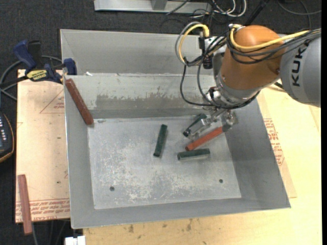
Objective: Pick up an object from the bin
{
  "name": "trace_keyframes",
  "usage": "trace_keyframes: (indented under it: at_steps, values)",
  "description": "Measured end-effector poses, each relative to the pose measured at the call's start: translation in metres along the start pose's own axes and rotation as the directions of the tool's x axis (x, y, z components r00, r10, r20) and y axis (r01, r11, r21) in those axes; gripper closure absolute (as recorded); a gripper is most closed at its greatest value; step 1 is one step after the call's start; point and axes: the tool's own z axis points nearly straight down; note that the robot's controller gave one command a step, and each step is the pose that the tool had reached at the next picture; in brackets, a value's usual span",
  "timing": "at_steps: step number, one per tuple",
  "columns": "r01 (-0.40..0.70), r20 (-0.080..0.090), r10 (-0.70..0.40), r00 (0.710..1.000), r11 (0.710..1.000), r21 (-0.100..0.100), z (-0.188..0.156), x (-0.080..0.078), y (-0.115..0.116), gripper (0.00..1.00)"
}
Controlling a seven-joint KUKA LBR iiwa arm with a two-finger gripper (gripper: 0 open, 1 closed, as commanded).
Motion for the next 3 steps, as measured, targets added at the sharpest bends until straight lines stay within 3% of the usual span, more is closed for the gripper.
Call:
trace_keyframes:
  at_steps: [1, 2, 3]
  values:
    - [0.271, 0.001, -0.271, 0.963, 0.963, 0.002, 0.015, -0.002, -0.015, 0.0]
    - [0.781, 0.001, -0.781, 0.624, 0.624, -0.001, 0.08, 0.046, 0.013, 0.0]
    - [0.781, -0.001, -0.781, 0.625, 0.625, 0.002, 0.078, 0.045, 0.012, 1.0]
